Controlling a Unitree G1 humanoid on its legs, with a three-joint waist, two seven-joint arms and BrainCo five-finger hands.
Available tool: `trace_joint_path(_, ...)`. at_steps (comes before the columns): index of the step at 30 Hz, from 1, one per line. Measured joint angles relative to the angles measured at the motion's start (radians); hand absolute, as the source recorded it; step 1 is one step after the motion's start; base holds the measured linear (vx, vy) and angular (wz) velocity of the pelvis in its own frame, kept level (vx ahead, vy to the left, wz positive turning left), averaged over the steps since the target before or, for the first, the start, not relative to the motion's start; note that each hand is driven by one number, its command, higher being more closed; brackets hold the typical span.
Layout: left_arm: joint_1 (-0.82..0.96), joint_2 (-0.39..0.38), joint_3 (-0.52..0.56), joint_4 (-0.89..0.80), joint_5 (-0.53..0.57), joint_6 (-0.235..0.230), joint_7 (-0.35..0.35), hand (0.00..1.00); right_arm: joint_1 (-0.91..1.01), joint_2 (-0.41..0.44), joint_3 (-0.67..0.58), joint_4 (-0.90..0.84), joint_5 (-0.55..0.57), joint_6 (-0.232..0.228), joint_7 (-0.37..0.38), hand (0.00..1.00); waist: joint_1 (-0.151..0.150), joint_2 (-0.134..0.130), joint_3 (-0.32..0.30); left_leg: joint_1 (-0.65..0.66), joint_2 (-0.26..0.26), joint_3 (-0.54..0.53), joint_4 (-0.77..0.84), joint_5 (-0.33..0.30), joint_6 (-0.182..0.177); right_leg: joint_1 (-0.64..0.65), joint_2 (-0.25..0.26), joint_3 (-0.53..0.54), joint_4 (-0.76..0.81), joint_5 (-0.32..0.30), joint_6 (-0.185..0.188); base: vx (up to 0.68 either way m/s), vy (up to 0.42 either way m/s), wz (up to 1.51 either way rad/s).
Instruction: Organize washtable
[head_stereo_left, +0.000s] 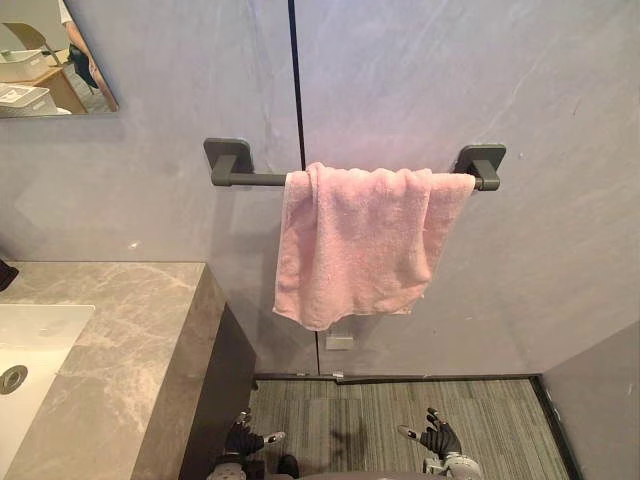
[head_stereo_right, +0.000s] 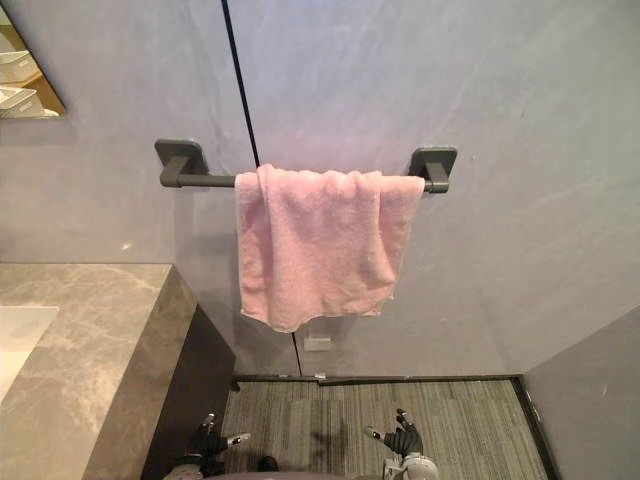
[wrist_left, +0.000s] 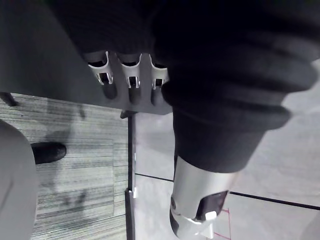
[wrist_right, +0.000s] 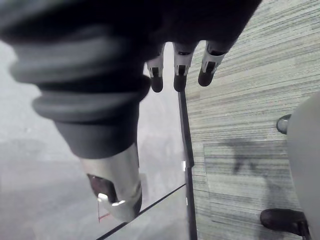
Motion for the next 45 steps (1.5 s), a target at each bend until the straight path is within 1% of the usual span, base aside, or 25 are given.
trace_joint_path(3,-0.011,0.0,0.004,0.022,0.0,0.001,-0.001,0.0,-0.012,0.0,-0.001,0.019,0.001,0.002,0.0,0.0,0.0,0.001,0.001,0.0,0.0,0.0,0.0,-0.004,-0.004,0.0,0.0,0.001,0.0,-0.001,0.001,-0.02,-0.008,-0.01)
trace_joint_path(5,-0.011,0.001,0.006,0.025,0.0,0.001,-0.001,0.0,-0.017,0.0,-0.002,0.024,0.001,0.014,-0.001,0.0,0.0,0.0,0.001,0.0,-0.001,0.001,0.0,-0.005,-0.004,0.0,-0.001,0.002,0.0,-0.001,0.002,0.0,0.0,0.0)
trace_joint_path(15,-0.026,0.002,0.007,0.055,0.0,0.007,-0.002,0.0,-0.041,-0.003,-0.01,0.067,0.001,0.016,-0.007,0.0,0.0,0.0,0.001,0.004,-0.001,0.011,0.0,-0.008,0.0,0.001,-0.001,0.01,-0.001,-0.001,0.001,0.0,-0.006,-0.02)
trace_joint_path(17,-0.037,0.002,0.007,0.062,0.001,0.016,-0.002,0.0,-0.052,-0.006,-0.01,0.083,0.002,0.017,-0.009,0.0,0.0,0.0,0.008,0.008,-0.001,0.013,0.0,-0.009,0.0,0.004,-0.001,0.012,0.0,-0.001,0.001,0.0,0.0,0.0)
trace_joint_path(23,-0.042,0.003,0.007,0.062,0.001,0.017,-0.002,0.0,-0.058,-0.008,-0.009,0.088,0.002,0.018,-0.015,0.0,0.0,-0.002,0.019,0.024,0.0,0.023,0.0,-0.011,0.001,0.013,-0.001,0.023,-0.001,-0.002,0.002,-0.04,-0.009,-0.05)
trace_joint_path(24,-0.042,0.003,0.009,0.062,0.001,0.017,-0.002,0.0,-0.058,-0.009,-0.009,0.087,0.002,0.018,-0.018,0.0,0.002,-0.009,0.026,0.024,0.001,0.031,0.0,-0.019,-0.003,0.005,-0.001,0.029,0.009,-0.007,0.002,-0.04,-0.005,-0.25)
trace_joint_path(25,-0.044,0.0,0.016,0.06,0.0,0.017,-0.003,0.0,-0.059,-0.013,-0.001,0.085,0.002,0.018,-0.018,0.0,0.01,-0.004,0.031,0.023,0.003,0.048,0.0,-0.022,-0.004,-0.024,-0.001,0.049,0.052,-0.026,0.003,-0.04,-0.005,-0.32)
trace_joint_path(28,-0.053,0.0,0.036,0.048,0.0,0.018,-0.002,0.0,-0.065,-0.018,0.013,0.07,0.001,0.02,-0.019,0.0,0.028,-0.01,0.043,0.002,0.004,0.087,0.007,-0.021,-0.003,-0.118,-0.004,0.081,0.185,-0.073,0.001,-0.03,-0.031,-0.38)
trace_joint_path(29,-0.055,0.005,0.037,0.039,-0.001,0.02,-0.002,0.0,-0.063,-0.014,0.016,0.054,0.001,0.021,-0.019,0.0,0.028,-0.019,0.045,-0.027,0.003,0.091,0.007,-0.018,-0.003,-0.165,-0.009,0.085,0.237,-0.091,0.012,-0.03,-0.05,-0.08)
trace_joint_path(30,-0.059,0.007,0.036,0.036,-0.001,0.022,-0.001,0.0,-0.06,-0.013,0.016,0.039,0.001,0.021,-0.019,0.0,0.025,-0.021,0.048,-0.045,0.004,0.082,0.007,-0.017,-0.001,-0.199,-0.019,0.093,0.286,-0.106,0.025,-0.03,-0.052,0.16)
trace_joint_path(31,-0.06,0.007,0.032,0.034,-0.001,0.024,-0.001,0.0,-0.055,-0.014,0.017,0.022,0.001,0.021,-0.019,0.0,0.023,-0.019,0.049,-0.055,0.005,0.066,0.007,-0.018,0.0,-0.225,-0.02,0.1,0.335,-0.115,0.036,-0.01,-0.061,0.61)
trace_joint_path(32,-0.06,0.005,0.029,0.023,-0.004,0.026,-0.001,0.0,-0.03,-0.011,0.017,-0.023,0.002,0.022,-0.019,0.0,0.023,-0.011,0.056,-0.062,0.001,0.031,0.009,-0.014,0.004,-0.268,-0.033,0.119,0.483,-0.161,0.014,0.03,-0.086,0.85)
trace_joint_path(33,-0.061,0.004,0.03,0.015,-0.005,0.026,-0.001,0.0,-0.016,-0.01,0.018,-0.038,0.001,0.021,-0.019,0.0,0.025,-0.019,0.054,-0.07,-0.003,0.001,0.026,-0.014,0.004,-0.282,-0.045,0.137,0.578,-0.178,0.007,0.08,-0.168,1.08)
trace_joint_path(34,-0.064,0.004,0.032,0.009,-0.007,0.026,0.0,0.0,-0.004,-0.008,0.021,-0.045,0.0,0.023,-0.017,0.0,0.026,-0.026,0.05,-0.082,-0.004,-0.03,0.053,-0.021,-0.004,-0.283,-0.058,0.162,0.648,-0.187,0.015,0.08,-0.254,1.12)
trace_joint_path(35,-0.063,0.003,0.036,-0.009,-0.012,0.026,0.001,0.0,0.006,0.002,0.021,-0.062,0.0,0.027,-0.018,0.0,0.04,-0.038,0.042,-0.107,-0.003,-0.071,0.088,-0.023,-0.015,-0.278,-0.092,0.207,0.699,-0.186,0.013,0.06,-0.297,0.93)
trace_joint_path(36,-0.061,0.003,0.037,-0.017,-0.017,0.025,0.0,0.0,0.008,0.005,0.022,-0.068,0.0,0.029,-0.018,0.0,0.05,-0.043,0.038,-0.121,-0.001,-0.079,0.104,-0.021,-0.026,-0.278,-0.108,0.239,0.701,-0.185,0.013,0.0,-0.365,0.68)
trace_joint_path(37,-0.059,0.001,0.048,-0.032,-0.02,0.022,0.001,0.0,-0.004,0.008,0.031,-0.071,0.0,0.033,-0.017,0.0,0.062,-0.053,0.032,-0.145,0.003,-0.089,0.132,-0.019,-0.038,-0.265,-0.139,0.301,0.663,-0.161,0.005,-0.06,-0.452,0.48)
trace_joint_path(38,-0.058,-0.003,0.048,-0.035,-0.025,0.022,0.002,0.0,-0.023,0.005,0.051,-0.071,-0.001,0.037,-0.018,0.0,0.058,-0.057,0.027,-0.17,0.023,-0.103,0.157,-0.012,-0.063,-0.221,-0.103,0.344,0.587,-0.198,0.048,-0.09,-0.483,0.35)
trace_joint_path(39,-0.056,-0.007,0.048,-0.035,-0.029,0.022,0.003,0.0,-0.029,0.003,0.058,-0.071,-0.001,0.039,-0.018,0.0,0.06,-0.043,0.026,-0.176,0.04,-0.101,0.154,-0.007,-0.073,-0.218,-0.083,0.342,0.566,-0.205,0.05,-0.14,-0.465,0.1)
trace_joint_path(40,-0.056,-0.027,0.045,-0.034,-0.038,0.022,0.003,0.0,-0.045,-0.006,0.063,-0.071,0.0,0.041,-0.019,0.0,0.079,0.004,0.028,-0.185,0.09,-0.101,0.162,-0.006,-0.072,-0.198,-0.032,0.347,0.513,-0.212,0.056,-0.23,-0.48,-0.09)
trace_joint_path(41,-0.055,-0.043,0.043,-0.033,-0.041,0.021,0.005,0.0,-0.061,-0.021,0.072,-0.074,0.011,0.041,-0.02,0.0,0.082,0.028,0.022,-0.225,0.12,-0.114,0.192,0.011,-0.084,-0.183,-0.011,0.319,0.479,-0.253,0.073,-0.19,-0.375,0.02)
trace_joint_path(42,-0.057,-0.047,0.041,-0.035,-0.042,0.021,0.007,0.0,-0.061,-0.023,0.081,-0.075,0.019,0.041,-0.021,0.0,0.081,0.031,0.02,-0.24,0.124,-0.124,0.196,0.023,-0.089,-0.185,-0.007,0.299,0.473,-0.273,0.066,-0.28,-0.447,0.52)
trace_joint_path(43,-0.06,-0.058,0.021,-0.035,-0.051,0.021,0.019,0.0,-0.057,-0.032,0.091,-0.073,0.039,0.04,-0.022,0.0,0.071,0.041,0.018,-0.276,0.132,-0.129,0.179,0.08,-0.077,-0.203,0.008,0.248,0.478,-0.305,0.027,-0.22,-0.29,0.91)
trace_joint_path(44,-0.065,-0.064,0.007,-0.032,-0.057,0.021,0.022,0.0,-0.06,-0.039,0.09,-0.067,0.044,0.039,-0.025,0.0,0.053,0.052,0.017,-0.304,0.134,-0.129,0.14,0.167,-0.065,-0.218,0.02,0.213,0.479,-0.304,0.016,-0.35,-0.361,1.73)
trace_joint_path(45,-0.08,-0.074,-0.002,-0.023,-0.062,0.021,0.021,0.0,-0.064,-0.039,0.084,-0.041,0.048,0.04,-0.027,0.0,0.035,0.045,0.03,-0.319,0.13,-0.076,0.045,0.308,-0.06,-0.223,0.02,0.125,0.419,-0.275,-0.038,-0.29,-0.226,1.68)
